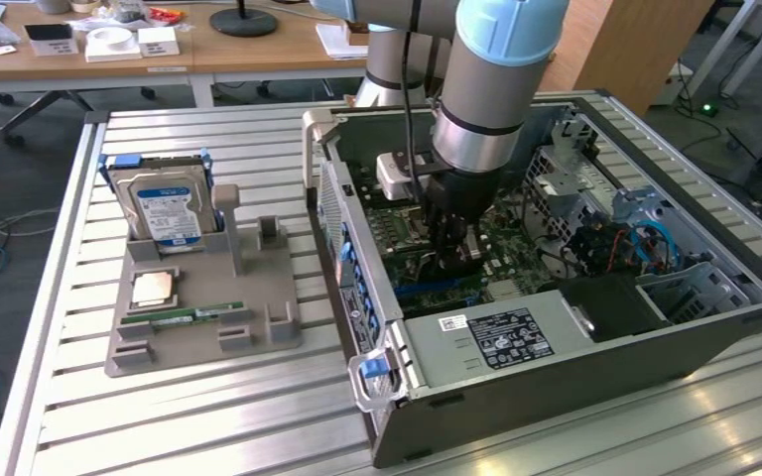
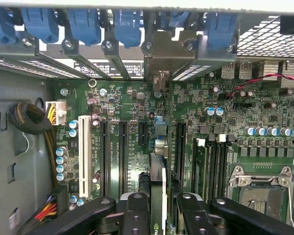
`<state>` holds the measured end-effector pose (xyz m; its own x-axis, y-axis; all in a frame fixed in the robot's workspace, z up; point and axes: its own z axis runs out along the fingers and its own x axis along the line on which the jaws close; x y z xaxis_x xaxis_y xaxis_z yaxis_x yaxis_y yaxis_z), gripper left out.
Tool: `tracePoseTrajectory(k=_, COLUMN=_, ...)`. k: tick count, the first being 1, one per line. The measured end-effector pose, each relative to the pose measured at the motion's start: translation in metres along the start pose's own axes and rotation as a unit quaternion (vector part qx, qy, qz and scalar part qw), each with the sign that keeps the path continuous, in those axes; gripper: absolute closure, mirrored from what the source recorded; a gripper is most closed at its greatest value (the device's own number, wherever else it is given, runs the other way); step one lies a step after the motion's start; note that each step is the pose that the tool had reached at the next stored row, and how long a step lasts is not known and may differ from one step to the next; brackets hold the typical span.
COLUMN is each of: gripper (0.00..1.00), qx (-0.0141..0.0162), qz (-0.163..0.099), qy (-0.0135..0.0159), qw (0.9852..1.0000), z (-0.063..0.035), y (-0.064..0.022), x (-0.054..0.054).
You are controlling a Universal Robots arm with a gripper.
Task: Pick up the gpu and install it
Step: 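Insert the gpu into the slot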
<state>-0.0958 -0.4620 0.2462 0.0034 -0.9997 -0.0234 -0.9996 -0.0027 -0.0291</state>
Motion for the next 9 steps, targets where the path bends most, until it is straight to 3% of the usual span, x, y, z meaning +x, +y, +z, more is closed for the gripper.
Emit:
tracePoseTrajectory(k=6, gripper=0.74, qx=0.0053, qz=0.0, qy=0.0001, qw=1.0, z=0.0, y=0.0, x=-0.0001)
tracePoseTrajectory(k=9, gripper=0.74, qx=0.0061, qz=0.0, qy=0.0001, qw=1.0, z=0.0, y=0.0001, x=-0.0001)
